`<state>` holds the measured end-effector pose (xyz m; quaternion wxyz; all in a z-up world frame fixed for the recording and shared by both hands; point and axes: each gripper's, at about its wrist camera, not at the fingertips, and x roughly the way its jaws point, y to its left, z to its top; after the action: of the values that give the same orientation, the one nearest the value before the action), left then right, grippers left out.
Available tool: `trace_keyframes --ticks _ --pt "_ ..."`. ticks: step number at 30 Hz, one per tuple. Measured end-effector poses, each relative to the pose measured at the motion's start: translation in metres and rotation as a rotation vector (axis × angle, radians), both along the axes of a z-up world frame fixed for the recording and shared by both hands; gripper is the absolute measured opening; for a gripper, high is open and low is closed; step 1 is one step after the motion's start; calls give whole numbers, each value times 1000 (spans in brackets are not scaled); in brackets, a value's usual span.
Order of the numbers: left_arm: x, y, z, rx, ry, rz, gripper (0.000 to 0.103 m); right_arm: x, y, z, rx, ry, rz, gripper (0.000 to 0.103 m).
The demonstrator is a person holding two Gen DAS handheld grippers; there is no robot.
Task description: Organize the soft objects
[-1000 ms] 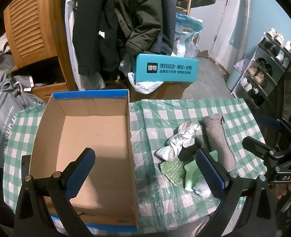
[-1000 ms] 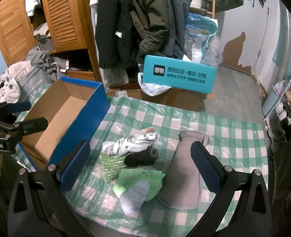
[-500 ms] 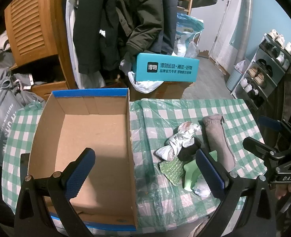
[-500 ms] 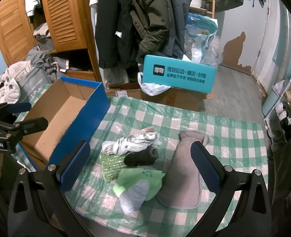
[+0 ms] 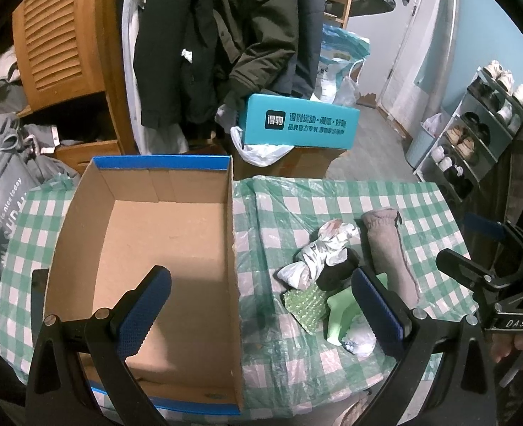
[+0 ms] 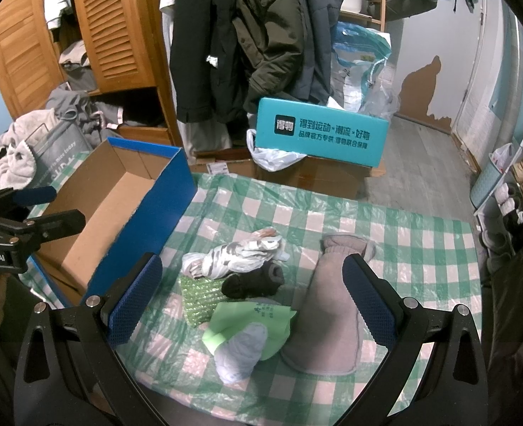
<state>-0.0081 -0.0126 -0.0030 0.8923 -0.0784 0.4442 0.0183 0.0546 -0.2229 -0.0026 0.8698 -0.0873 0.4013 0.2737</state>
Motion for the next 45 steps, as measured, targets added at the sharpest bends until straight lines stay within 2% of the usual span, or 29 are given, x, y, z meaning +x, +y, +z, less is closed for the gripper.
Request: trace_keyframes --ticks 23,27,37,41,45 --pt "3 3 0 -20 0 -7 103 1 7 -3 -3 1 -2 101" --pt "8 9 1 -36 16 -12 103 5 -9 -2 -8 6 -7 101" --pt "17 8 -9 -37 37 -35 102 15 -17 -13 -11 33 -42 101" --pt "28 6 -17 -59 57 -45 97 21 -24 -13 -13 39 -66 101" --pt "38 1 -24 -65 74 -57 97 31 -30 -14 -22 46 -84 101"
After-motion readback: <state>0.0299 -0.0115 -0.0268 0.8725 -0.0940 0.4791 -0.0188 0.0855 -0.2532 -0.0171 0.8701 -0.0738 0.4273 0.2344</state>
